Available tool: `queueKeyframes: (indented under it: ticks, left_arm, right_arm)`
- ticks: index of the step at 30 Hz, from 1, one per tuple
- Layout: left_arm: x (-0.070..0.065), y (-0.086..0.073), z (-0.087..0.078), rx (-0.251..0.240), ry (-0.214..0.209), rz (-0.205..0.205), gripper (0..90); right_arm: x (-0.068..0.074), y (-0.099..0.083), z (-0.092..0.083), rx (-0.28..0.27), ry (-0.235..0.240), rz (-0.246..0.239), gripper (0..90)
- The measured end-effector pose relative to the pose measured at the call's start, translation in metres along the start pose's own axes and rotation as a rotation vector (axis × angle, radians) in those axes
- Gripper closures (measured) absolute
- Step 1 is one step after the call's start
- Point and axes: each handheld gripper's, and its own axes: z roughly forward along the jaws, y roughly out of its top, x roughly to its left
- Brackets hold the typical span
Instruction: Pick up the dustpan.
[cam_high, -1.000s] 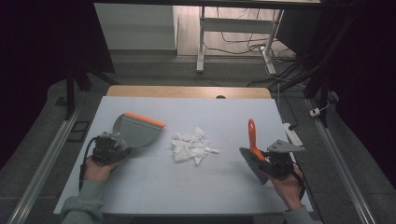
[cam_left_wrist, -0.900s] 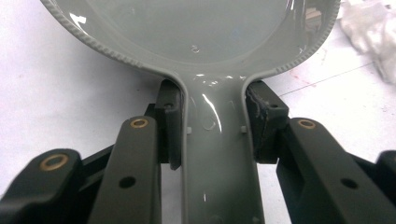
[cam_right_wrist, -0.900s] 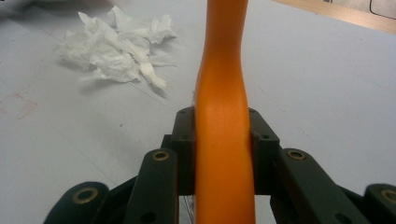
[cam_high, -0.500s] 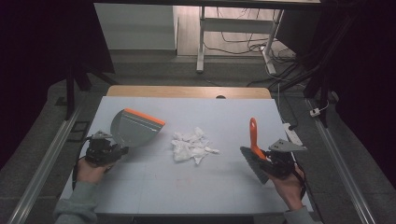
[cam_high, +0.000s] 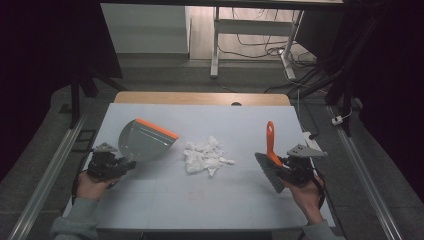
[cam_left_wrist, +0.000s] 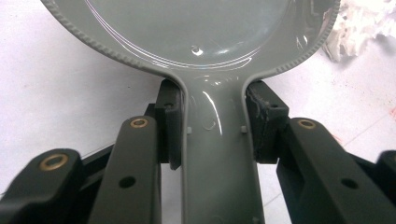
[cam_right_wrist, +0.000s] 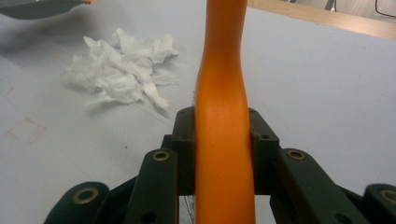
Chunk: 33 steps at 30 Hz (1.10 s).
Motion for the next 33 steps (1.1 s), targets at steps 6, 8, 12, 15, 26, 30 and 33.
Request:
queueKeyframes:
  ticks: [6, 8, 12, 15, 26, 30, 33]
  left_arm:
    - [-0.003, -0.003, -0.003, -0.001, -0.013, 0.018, 61.6]
    - [-0.004, -0.005, -0.005, -0.002, -0.015, 0.019, 61.6]
    - [-0.003, -0.008, -0.01, -0.018, -0.039, 0.029, 61.6]
    - [-0.003, -0.01, -0.012, -0.019, -0.043, 0.042, 61.6]
    - [-0.007, -0.019, -0.025, -0.021, -0.093, 0.094, 61.6]
    - [-0.008, -0.022, -0.026, -0.016, -0.115, 0.109, 61.6]
    - [-0.006, -0.024, -0.026, -0.014, -0.13, 0.107, 61.5]
  right_arm:
    - [-0.002, 0.003, 0.001, -0.006, 0.003, 0.009, 70.1]
    - [-0.003, 0.004, 0.002, -0.008, 0.006, 0.014, 70.1]
    - [-0.003, 0.007, 0.003, -0.012, 0.003, 0.012, 70.1]
    - [-0.002, 0.008, 0.004, -0.012, 0.004, 0.01, 70.1]
    - [-0.004, 0.013, 0.011, -0.003, 0.008, 0.01, 70.2]
    - [-0.006, 0.017, 0.018, -0.004, 0.011, 0.018, 70.2]
    - [-0.007, 0.019, 0.021, -0.002, 0.017, 0.019, 70.2]
